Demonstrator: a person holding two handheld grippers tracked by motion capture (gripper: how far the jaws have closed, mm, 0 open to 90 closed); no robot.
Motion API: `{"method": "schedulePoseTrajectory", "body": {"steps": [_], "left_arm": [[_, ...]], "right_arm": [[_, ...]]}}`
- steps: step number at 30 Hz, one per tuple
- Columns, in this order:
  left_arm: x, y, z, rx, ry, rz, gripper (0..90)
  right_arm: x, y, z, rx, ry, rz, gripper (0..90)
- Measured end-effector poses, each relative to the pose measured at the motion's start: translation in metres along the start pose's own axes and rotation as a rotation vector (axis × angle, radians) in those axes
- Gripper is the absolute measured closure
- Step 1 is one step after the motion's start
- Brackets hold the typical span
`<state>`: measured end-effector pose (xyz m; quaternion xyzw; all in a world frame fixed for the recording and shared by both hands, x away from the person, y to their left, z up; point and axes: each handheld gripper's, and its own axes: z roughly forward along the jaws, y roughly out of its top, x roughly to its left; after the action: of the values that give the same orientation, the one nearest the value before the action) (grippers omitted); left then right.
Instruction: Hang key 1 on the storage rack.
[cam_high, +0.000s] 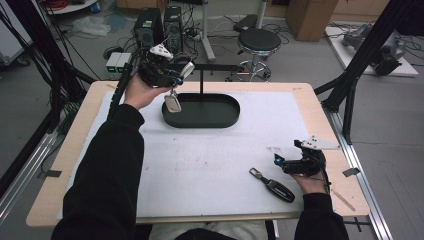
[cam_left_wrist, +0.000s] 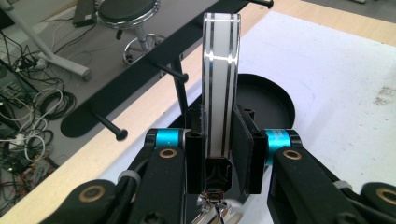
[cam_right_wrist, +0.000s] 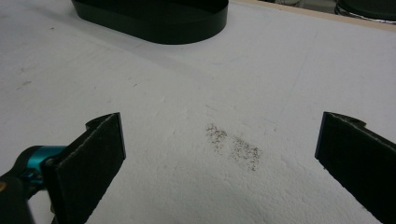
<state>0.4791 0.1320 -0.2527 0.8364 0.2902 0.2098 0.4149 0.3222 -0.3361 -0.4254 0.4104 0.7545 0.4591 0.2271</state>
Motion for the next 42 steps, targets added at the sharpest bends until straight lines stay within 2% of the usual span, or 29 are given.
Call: {"method": "schedulePoseTrajectory", "body": {"steps": [5, 9, 14, 17, 19, 22, 26, 31, 35, 39, 42], "left_arm": [[-0.003, 0.009, 0.003, -0.035, 0.020, 0.018, 75.8], [-0.004, 0.015, 0.007, -0.042, 0.028, 0.028, 75.8], [-0.005, 0.019, 0.011, -0.090, 0.044, 0.066, 75.8], [-0.005, 0.023, 0.013, -0.105, 0.046, 0.055, 75.8], [-0.005, 0.027, 0.014, -0.115, 0.049, 0.031, 75.8], [-0.004, 0.032, 0.018, -0.129, 0.050, 0.027, 75.9], [-0.004, 0.039, 0.025, -0.107, 0.047, 0.031, 75.9], [-0.003, 0.046, 0.031, -0.124, 0.047, 0.032, 75.8], [-0.001, 0.048, 0.037, -0.117, 0.042, 0.010, 75.9], [0.001, 0.049, 0.038, -0.139, 0.053, -0.009, 75.9], [0.004, 0.050, 0.038, -0.159, 0.026, -0.042, 75.8]], "right_arm": [[0.001, 0.000, 0.000, -0.004, -0.003, 0.003, 0.9], [0.001, 0.000, 0.000, -0.004, -0.002, 0.001, 0.9], [0.000, 0.000, 0.000, -0.002, 0.001, 0.004, 0.9], [0.000, 0.000, -0.001, -0.001, 0.001, 0.005, 0.9], [0.000, -0.001, 0.000, -0.003, 0.002, 0.002, 0.9], [0.001, -0.001, 0.002, 0.007, 0.005, -0.001, 0.9], [0.002, -0.001, 0.002, 0.010, 0.004, -0.009, 0.8], [-0.001, -0.002, 0.000, 0.009, 0.001, -0.003, 0.9], [-0.001, -0.003, -0.001, 0.006, -0.002, -0.003, 0.8], [-0.001, -0.003, -0.001, 0.005, 0.000, -0.002, 0.8], [-0.002, -0.003, -0.001, 0.011, 0.004, -0.006, 0.9]]}}
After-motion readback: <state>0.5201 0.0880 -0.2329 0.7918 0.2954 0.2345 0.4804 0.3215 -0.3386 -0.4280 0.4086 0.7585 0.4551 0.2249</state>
